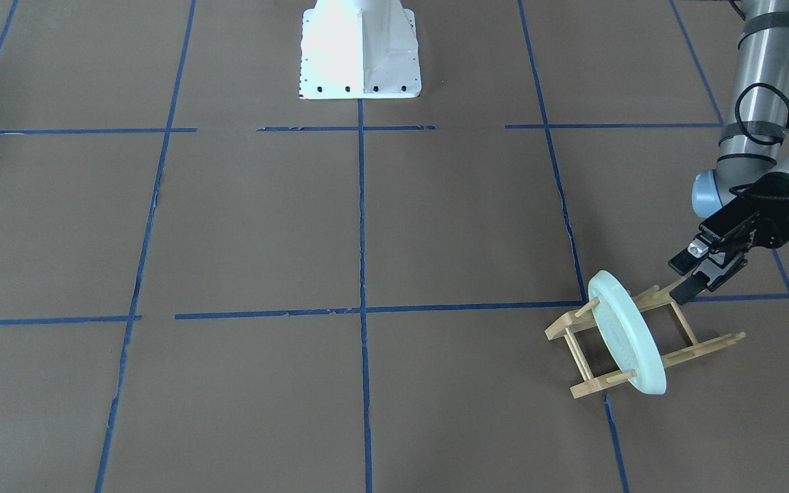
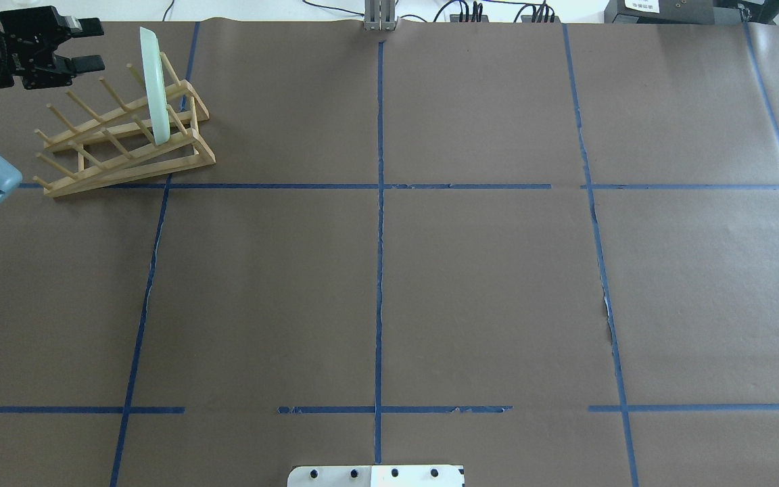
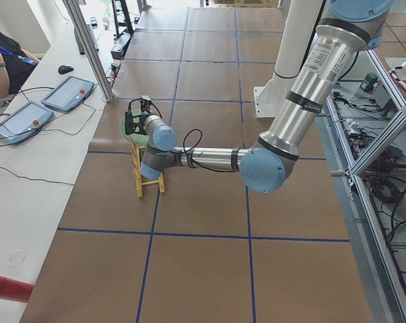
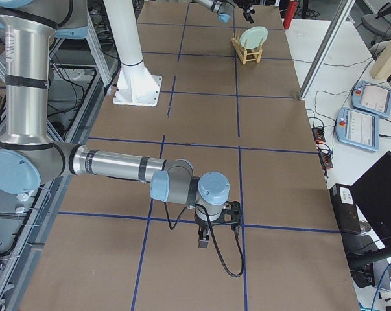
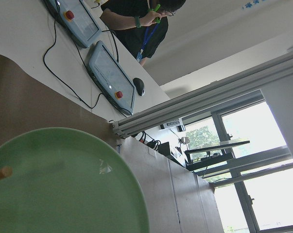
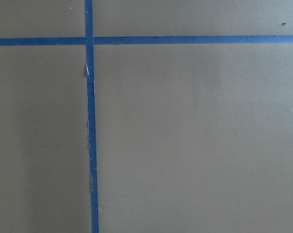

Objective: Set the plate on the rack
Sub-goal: 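Open the left gripper and release the plate in the rack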

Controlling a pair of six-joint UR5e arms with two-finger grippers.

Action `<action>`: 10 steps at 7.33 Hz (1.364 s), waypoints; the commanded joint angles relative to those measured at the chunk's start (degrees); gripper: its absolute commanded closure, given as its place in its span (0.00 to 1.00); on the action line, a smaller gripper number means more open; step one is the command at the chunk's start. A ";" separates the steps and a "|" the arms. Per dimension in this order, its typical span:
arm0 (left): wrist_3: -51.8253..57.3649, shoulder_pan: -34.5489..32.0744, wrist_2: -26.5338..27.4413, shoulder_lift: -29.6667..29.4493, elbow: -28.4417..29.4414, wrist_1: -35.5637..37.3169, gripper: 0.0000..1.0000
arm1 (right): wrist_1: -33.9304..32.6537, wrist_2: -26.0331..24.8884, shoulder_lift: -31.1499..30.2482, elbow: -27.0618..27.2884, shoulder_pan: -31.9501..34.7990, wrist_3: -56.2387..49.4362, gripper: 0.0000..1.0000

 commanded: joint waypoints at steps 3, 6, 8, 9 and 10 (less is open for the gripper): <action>19.42 -9.05 -11.64 7.75 -18.46 27.93 0.00 | 0.02 0.00 0.00 0.09 0.00 0.00 0.00; 26.58 -11.26 -10.25 14.88 -21.14 29.11 0.00 | 0.02 0.00 0.00 0.09 0.00 0.09 0.00; 38.92 -11.70 -3.95 22.16 -21.14 29.11 0.00 | 0.02 0.00 0.00 0.00 0.00 0.09 0.00; 45.00 -12.05 -1.13 25.33 -21.31 29.81 0.00 | 0.02 0.00 0.00 0.09 0.00 0.09 0.00; 52.11 -13.27 1.08 28.06 -22.79 33.29 0.00 | -0.06 0.00 0.00 0.09 0.00 0.09 0.00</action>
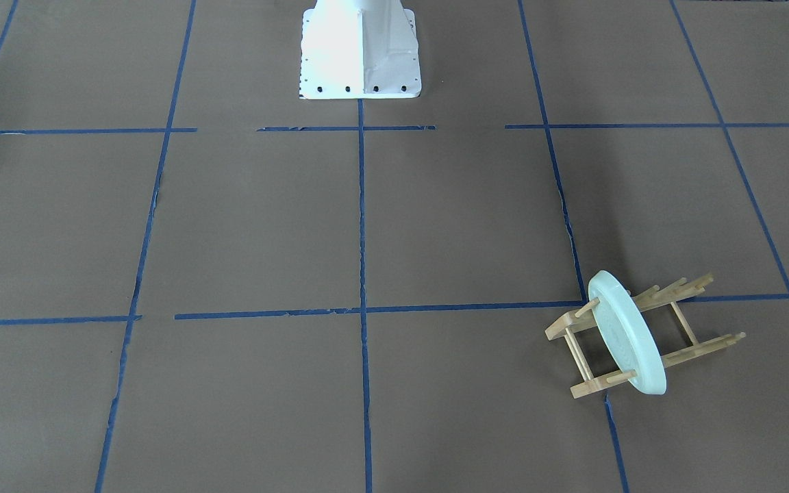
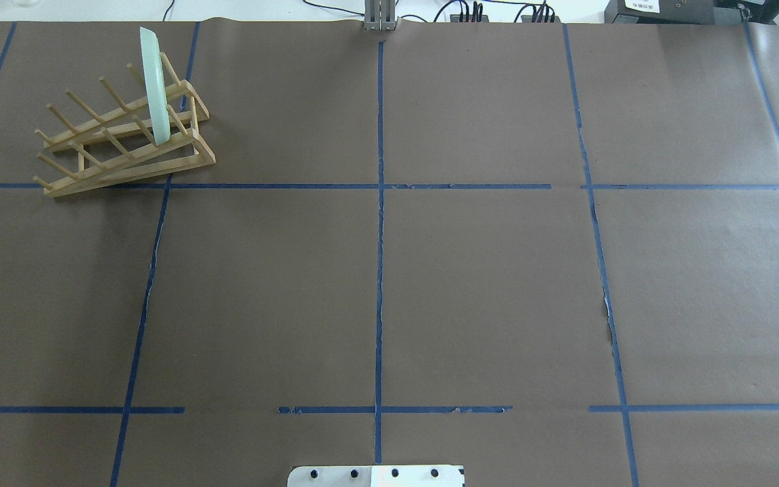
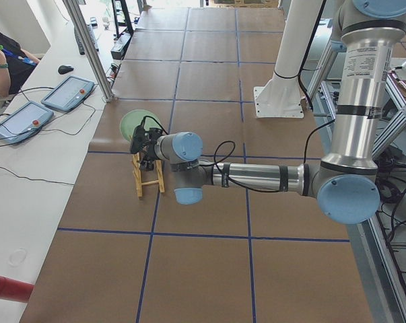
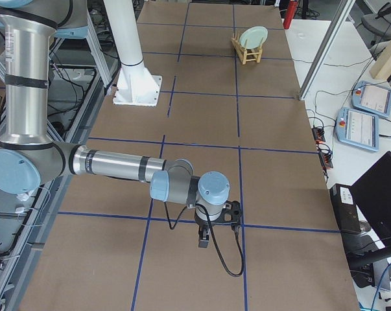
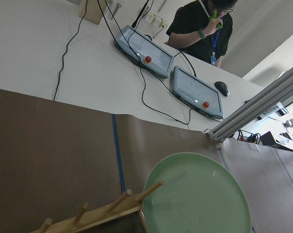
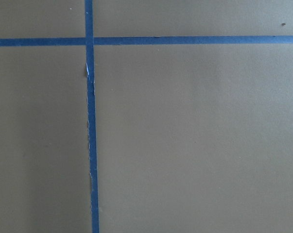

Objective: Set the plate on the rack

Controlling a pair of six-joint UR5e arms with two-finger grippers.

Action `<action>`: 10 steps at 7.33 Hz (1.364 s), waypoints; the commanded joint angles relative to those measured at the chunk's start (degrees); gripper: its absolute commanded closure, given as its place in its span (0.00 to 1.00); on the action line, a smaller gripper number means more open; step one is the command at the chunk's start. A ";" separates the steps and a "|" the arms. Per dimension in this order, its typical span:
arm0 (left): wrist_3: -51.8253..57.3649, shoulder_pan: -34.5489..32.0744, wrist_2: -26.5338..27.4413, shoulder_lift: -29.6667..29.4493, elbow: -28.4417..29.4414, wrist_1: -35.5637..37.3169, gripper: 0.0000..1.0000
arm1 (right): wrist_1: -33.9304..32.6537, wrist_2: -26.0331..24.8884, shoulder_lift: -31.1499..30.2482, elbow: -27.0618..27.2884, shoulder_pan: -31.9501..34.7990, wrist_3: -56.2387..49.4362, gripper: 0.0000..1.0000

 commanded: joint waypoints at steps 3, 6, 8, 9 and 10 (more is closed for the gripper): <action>27.56 -3.22 4.11 8.19 -9.12 23.56 0.00 | 0.01 0.00 0.00 0.04 0.00 0.00 0.00; 42.85 -3.23 2.17 6.44 -10.55 46.25 0.00 | -0.07 0.00 0.00 0.04 0.00 0.00 0.00; 48.14 -3.23 -3.94 6.96 -10.19 53.56 0.00 | 0.01 0.00 0.00 0.04 0.00 0.00 0.00; 51.91 -3.57 -4.68 7.05 -9.24 56.12 0.00 | 0.01 0.00 0.00 0.04 0.00 -0.09 0.00; 54.55 -4.45 -5.47 7.05 -6.96 58.41 0.00 | 0.01 0.00 0.00 -0.05 0.00 -0.09 0.00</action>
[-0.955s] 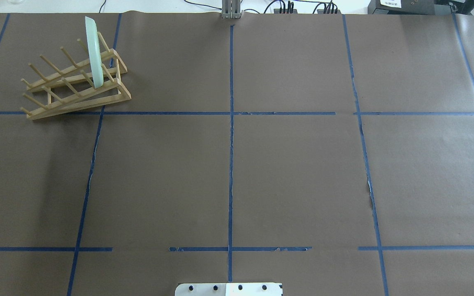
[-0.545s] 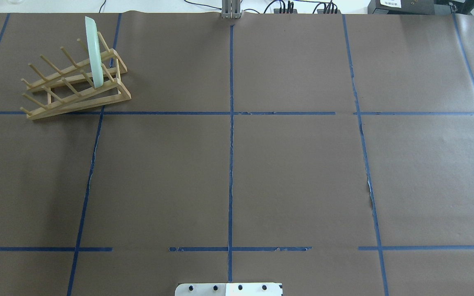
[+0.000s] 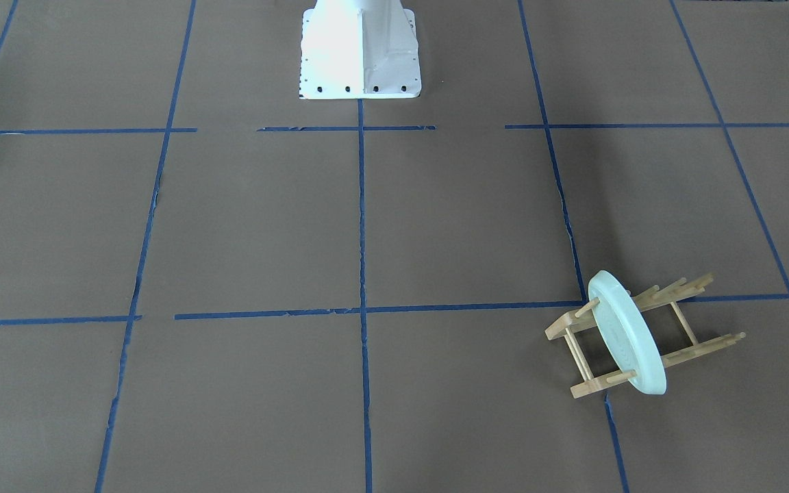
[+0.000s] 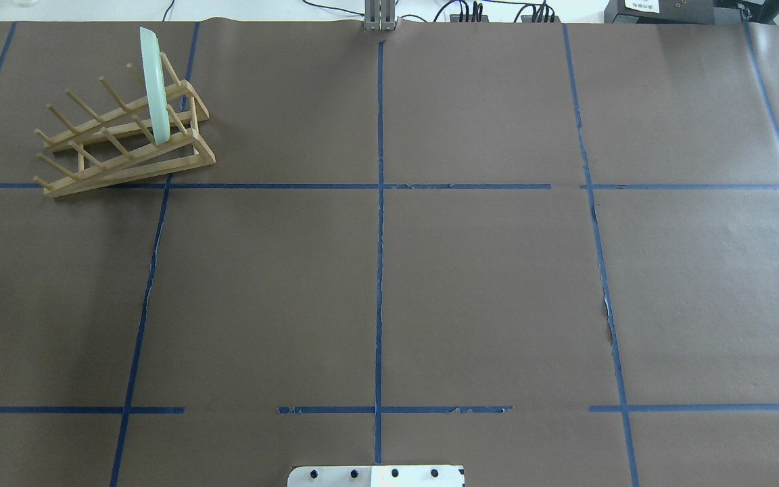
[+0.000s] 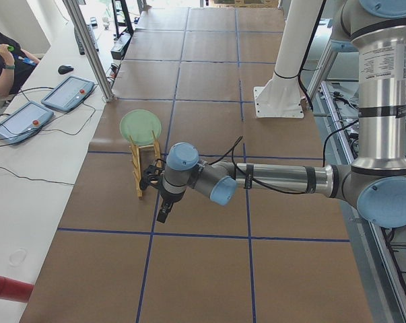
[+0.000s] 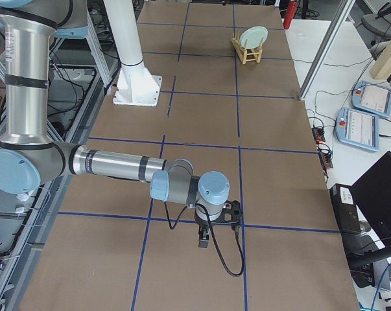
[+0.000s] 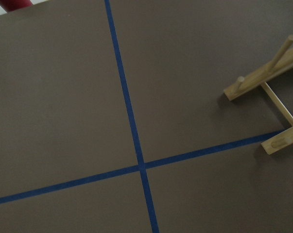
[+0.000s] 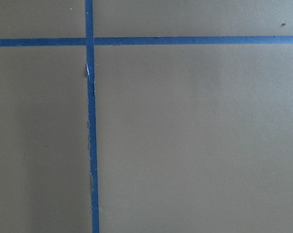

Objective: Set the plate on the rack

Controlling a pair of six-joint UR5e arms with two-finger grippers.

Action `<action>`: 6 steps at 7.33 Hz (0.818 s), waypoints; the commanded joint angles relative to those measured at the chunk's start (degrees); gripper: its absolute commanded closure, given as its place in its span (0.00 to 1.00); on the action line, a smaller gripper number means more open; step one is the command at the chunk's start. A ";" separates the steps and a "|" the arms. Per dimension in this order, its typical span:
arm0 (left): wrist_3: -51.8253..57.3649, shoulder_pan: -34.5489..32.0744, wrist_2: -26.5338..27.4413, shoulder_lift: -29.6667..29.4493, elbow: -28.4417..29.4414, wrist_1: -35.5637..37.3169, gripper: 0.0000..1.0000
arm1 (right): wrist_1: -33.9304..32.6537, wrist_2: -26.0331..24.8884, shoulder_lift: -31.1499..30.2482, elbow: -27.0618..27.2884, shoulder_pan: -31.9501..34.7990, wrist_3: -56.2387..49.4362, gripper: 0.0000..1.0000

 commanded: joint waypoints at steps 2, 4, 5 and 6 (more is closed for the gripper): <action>6.40 -2.13 -5.25 -0.28 3.05 9.89 0.00 | 0.00 0.00 0.00 0.01 0.00 0.05 0.00; 6.58 -2.75 -5.25 -1.94 2.00 18.76 0.00 | 0.00 0.00 0.00 0.01 0.00 0.05 0.00; 8.15 -3.19 -5.25 -2.47 1.39 20.54 0.00 | 0.00 0.00 0.00 -0.07 0.00 0.05 0.00; 11.04 -4.85 -5.25 -2.48 1.12 21.78 0.00 | 0.00 0.00 0.00 -0.08 0.00 0.05 0.00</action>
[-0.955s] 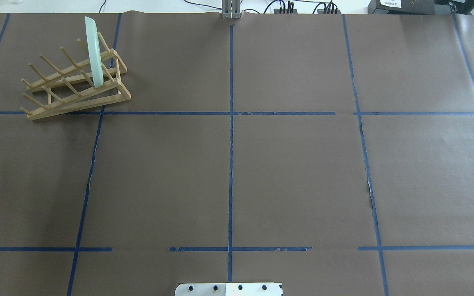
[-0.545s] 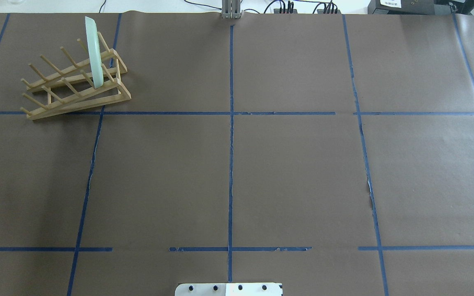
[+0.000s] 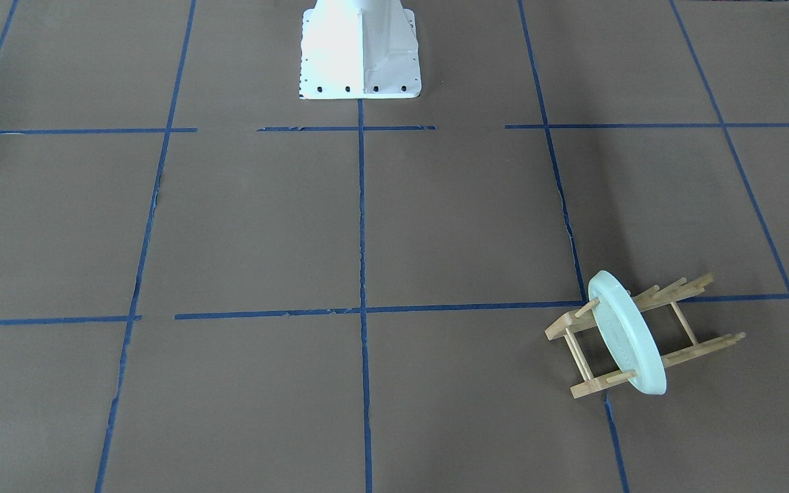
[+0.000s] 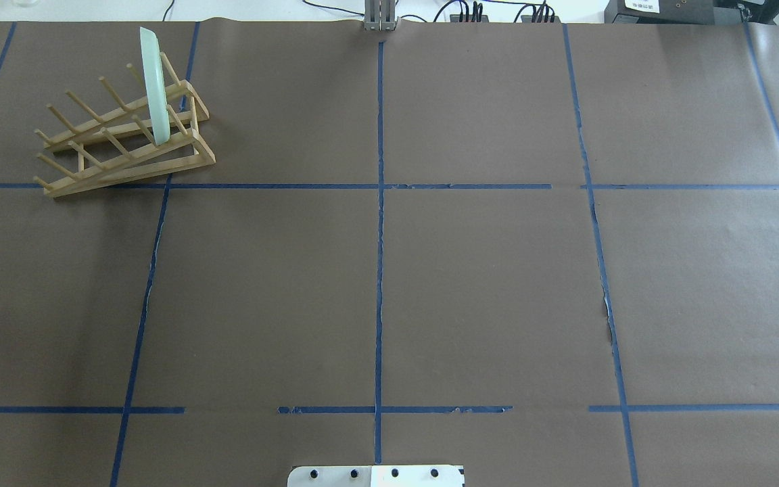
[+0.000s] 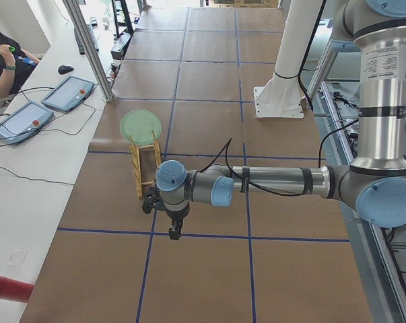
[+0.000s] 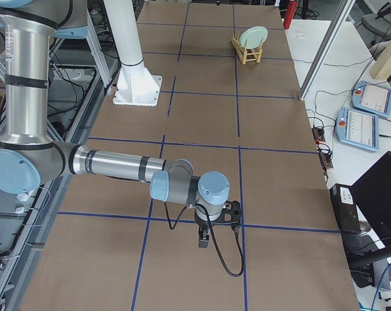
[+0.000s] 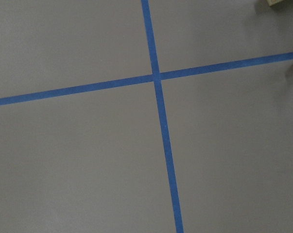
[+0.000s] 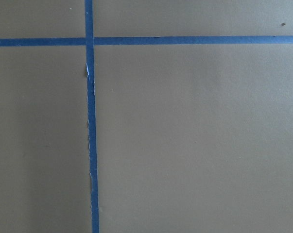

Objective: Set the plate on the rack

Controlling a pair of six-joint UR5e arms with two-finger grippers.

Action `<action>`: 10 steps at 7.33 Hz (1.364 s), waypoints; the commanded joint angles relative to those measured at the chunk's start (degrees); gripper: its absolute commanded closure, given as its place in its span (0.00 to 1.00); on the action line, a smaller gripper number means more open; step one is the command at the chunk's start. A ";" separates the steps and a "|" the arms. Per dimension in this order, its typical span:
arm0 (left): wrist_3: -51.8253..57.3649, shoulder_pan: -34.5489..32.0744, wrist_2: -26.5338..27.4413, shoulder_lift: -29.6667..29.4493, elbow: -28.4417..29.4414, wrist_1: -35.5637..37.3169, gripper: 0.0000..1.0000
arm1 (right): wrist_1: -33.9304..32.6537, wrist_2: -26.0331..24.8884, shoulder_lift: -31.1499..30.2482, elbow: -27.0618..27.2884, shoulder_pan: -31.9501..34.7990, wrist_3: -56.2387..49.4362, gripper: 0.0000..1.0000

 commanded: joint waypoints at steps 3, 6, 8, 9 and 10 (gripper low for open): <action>7.76 -6.32 0.32 -0.46 -3.57 4.88 0.00 | 0.00 0.00 0.00 0.06 0.00 0.00 0.00; 7.41 -6.33 0.06 -0.37 -1.83 4.45 0.00 | 0.00 0.00 0.00 0.05 0.00 0.00 0.00; 7.24 -6.24 0.05 -0.37 -1.12 4.88 0.00 | 0.00 0.00 0.00 0.05 0.00 -0.09 0.00; 7.15 -6.24 0.05 -0.28 -1.29 5.14 0.00 | 0.00 0.00 0.00 -0.03 0.00 0.00 0.00; 7.15 -6.07 0.05 -0.28 -1.30 6.71 0.00 | 0.00 0.00 0.00 0.05 0.00 -0.09 0.00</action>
